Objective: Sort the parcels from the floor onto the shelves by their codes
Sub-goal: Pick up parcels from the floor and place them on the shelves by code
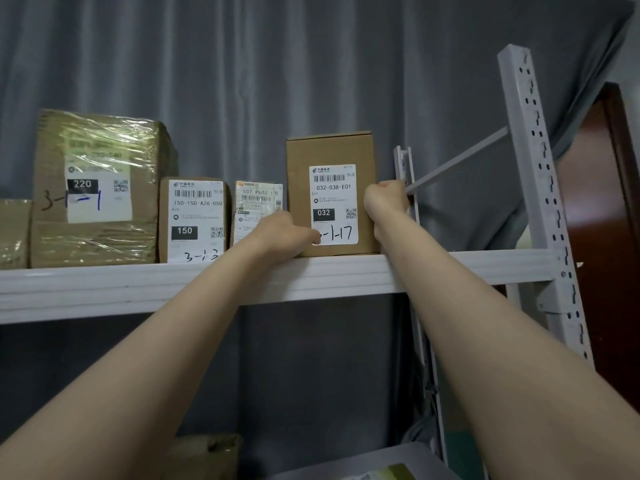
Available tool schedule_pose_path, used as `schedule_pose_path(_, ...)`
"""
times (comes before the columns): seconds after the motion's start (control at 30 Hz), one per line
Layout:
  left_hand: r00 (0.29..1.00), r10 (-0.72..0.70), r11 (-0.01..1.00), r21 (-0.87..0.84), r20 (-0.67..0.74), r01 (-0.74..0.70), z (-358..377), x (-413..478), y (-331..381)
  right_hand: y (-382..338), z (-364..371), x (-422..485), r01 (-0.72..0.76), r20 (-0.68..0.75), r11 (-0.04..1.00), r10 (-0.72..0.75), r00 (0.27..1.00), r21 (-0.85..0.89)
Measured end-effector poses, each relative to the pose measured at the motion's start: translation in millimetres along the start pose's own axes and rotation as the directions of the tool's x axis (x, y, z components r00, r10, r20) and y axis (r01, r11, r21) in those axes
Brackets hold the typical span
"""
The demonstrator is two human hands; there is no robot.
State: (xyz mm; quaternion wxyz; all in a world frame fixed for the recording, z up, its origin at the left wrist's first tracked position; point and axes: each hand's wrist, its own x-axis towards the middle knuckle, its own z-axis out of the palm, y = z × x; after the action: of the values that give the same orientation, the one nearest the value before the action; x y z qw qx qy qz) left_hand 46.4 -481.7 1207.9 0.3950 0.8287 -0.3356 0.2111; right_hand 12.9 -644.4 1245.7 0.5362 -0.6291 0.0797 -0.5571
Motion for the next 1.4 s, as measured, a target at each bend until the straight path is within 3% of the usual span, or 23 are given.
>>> schedule_pose_path(0.2, 0.998, 0.047, 0.999, 0.009, 0.047, -0.047, 2, -11, 9, 18, 6, -1, -0.028, 0.15, 0.991, 0.049, 0.988, -0.134)
schedule_pose_path(0.4, 0.998, 0.041, 0.999, -0.022, 0.049, -0.04, 2, -17, 8, 20, 0, -3, -0.02, 0.21, 0.984, 0.058, 0.976, -0.176)
schedule_pose_path(1.0, 0.999, 0.03, 0.999, 0.019, 0.028, -0.03, 3, -14, 8, 22, -4, -2, -0.001, 0.207, 0.901, 0.101, 0.973, -0.434)
schedule_pose_path(1.4, 0.999, 0.007, 0.989, 0.15, 0.043, -0.014, 3, -13, 10, 19, -6, -3, 0.05, 0.222, 0.765, 0.123, 0.967, -0.642)
